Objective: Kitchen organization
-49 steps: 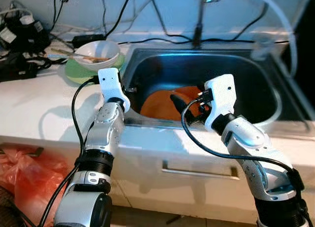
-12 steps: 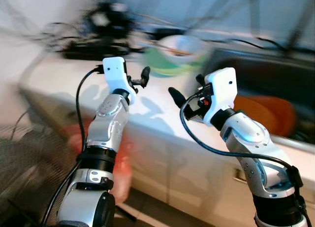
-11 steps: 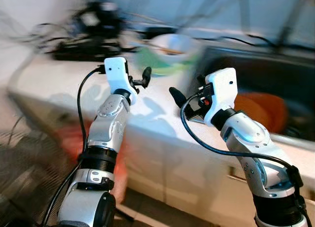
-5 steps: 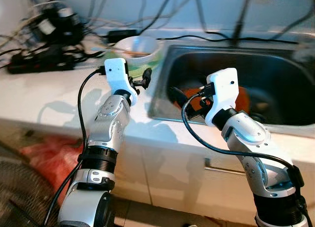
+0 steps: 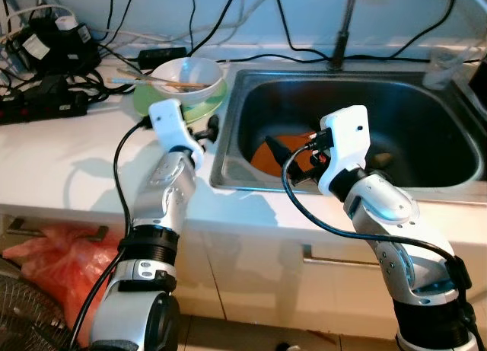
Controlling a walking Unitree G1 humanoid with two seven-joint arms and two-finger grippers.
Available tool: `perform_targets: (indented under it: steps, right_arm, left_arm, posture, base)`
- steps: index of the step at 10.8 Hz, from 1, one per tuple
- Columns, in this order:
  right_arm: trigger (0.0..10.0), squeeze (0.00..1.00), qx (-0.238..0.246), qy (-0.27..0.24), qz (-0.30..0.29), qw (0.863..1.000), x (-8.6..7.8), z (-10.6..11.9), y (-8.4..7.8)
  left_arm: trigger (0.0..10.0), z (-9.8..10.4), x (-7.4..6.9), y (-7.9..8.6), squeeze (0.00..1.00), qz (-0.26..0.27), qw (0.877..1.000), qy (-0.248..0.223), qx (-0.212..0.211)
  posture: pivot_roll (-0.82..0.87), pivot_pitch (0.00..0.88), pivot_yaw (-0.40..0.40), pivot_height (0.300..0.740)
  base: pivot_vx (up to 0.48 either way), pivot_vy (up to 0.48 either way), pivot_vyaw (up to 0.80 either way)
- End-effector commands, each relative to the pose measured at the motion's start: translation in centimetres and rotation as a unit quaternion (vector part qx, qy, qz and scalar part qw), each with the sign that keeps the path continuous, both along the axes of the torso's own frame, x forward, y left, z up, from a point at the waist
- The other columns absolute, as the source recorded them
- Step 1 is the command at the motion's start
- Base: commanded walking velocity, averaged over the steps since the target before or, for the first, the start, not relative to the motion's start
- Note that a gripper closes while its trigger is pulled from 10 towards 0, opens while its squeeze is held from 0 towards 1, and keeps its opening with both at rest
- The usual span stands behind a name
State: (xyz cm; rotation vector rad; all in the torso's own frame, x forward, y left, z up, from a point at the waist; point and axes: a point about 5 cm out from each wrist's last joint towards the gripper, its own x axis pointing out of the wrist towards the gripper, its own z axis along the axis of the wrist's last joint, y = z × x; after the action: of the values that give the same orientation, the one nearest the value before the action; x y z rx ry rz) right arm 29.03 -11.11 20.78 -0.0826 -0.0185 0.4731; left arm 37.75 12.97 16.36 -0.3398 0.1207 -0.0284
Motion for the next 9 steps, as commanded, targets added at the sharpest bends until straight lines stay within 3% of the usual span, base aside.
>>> perform_targets:
  steps: [1,6,9]
  right_arm:
    - [10.0,0.0,0.001,-0.001,-0.001,1.0,-0.2,0.1,0.0]
    - [10.0,0.0,-0.001,0.007,-0.002,1.0,-0.9,-0.1,0.1]
    - [10.0,0.0,0.001,0.017,-0.007,1.0,-2.1,-0.4,-0.1]
  left_arm:
    - [10.0,0.5,0.4,0.7,0.0,0.018,1.0,0.003,-0.002]
    - [10.0,-0.3,0.9,1.6,0.0,0.04,0.999,0.026,-0.025]
    - [10.0,-0.8,1.0,1.6,0.0,0.04,0.997,0.041,-0.043]
  posture:
    - [-0.13,0.0,0.087,0.74]
    - [-0.14,0.0,0.09,0.74]
    - [-0.17,0.0,0.1,0.74]
  base:
    - [0.0,0.0,0.0]
    - [0.0,0.0,0.0]
    - [0.0,0.0,0.0]
